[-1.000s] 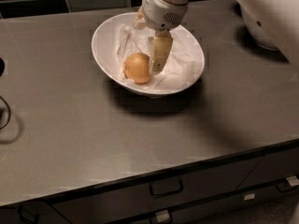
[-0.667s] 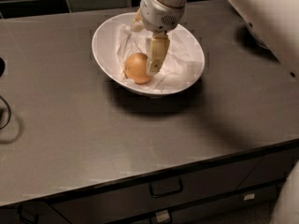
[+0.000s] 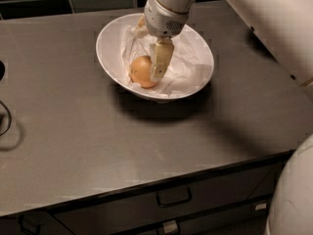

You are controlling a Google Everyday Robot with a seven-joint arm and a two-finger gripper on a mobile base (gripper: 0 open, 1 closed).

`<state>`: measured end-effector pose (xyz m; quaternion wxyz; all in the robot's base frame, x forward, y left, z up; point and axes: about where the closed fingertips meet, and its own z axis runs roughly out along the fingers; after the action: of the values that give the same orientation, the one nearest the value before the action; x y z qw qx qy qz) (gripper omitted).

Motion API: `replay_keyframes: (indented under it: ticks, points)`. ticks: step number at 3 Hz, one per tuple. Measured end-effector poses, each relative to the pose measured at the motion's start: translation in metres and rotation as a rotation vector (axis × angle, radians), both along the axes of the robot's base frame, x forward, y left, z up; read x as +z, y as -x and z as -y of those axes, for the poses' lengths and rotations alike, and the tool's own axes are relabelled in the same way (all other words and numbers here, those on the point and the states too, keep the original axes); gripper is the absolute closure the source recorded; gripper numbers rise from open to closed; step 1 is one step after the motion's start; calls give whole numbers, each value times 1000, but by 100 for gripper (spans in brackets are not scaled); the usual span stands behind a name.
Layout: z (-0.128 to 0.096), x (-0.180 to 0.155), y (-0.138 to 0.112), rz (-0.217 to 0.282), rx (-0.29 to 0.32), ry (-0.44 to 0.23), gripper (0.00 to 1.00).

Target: Pick orange from white bowl

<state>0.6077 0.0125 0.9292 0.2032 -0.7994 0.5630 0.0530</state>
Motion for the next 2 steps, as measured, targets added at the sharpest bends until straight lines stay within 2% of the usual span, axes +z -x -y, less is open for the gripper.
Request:
replay_keyframes:
  ticks: [1, 2]
  points:
    - [1, -6, -3, -17, -1, -8, 28]
    - [2, -9, -3, -25, -3, -11, 28]
